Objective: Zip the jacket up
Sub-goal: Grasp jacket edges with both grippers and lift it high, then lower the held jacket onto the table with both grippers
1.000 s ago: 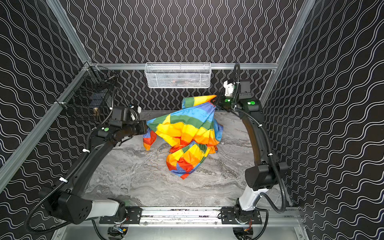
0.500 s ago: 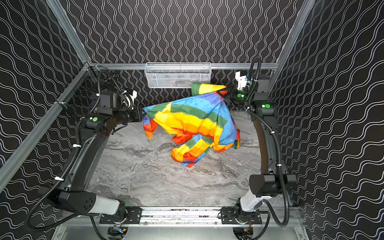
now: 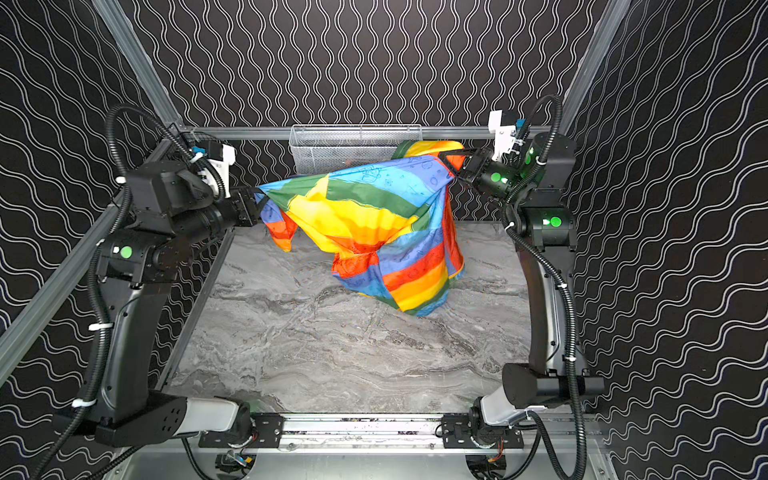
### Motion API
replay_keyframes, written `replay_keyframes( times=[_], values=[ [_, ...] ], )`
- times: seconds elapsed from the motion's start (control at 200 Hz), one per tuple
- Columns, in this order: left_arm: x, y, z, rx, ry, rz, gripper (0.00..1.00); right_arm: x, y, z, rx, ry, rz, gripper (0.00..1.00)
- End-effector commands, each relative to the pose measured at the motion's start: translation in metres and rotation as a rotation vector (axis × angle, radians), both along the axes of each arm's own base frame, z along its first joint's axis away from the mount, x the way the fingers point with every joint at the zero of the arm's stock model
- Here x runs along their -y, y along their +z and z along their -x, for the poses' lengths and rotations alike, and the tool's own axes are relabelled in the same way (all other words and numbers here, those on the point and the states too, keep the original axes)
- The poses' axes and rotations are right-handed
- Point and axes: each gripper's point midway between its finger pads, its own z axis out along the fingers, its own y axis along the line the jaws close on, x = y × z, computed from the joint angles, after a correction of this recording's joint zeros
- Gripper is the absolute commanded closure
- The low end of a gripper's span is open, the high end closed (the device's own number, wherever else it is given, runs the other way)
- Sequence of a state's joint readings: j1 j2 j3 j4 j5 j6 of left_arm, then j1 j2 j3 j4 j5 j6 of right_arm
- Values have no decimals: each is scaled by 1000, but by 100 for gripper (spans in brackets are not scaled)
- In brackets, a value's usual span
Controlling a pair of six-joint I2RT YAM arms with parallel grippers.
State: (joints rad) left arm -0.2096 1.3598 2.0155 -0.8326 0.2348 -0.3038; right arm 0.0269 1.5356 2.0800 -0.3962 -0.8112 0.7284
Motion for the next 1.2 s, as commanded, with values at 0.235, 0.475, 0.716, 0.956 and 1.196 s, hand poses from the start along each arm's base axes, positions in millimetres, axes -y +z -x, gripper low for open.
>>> replay_keyframes(
  times=[0.235,0.475,0.716,0.956,1.196],
  values=[
    [-45,-4,8,16,215,-103,100,6,26,16,56,-25,-60,98],
    [-51,-66,-9,-128,254,-181,100,4,-46,5,-140,-10,-67,98],
    [-43,-169,-18,-347,238,-173,100,9,-181,-10,-391,-66,-7,98],
    [-37,-272,-13,-558,228,-162,100,9,-301,-17,-599,-103,69,97],
    [-36,-338,-51,-688,243,-198,100,-2,-378,-53,-739,-145,213,97]
  ],
)
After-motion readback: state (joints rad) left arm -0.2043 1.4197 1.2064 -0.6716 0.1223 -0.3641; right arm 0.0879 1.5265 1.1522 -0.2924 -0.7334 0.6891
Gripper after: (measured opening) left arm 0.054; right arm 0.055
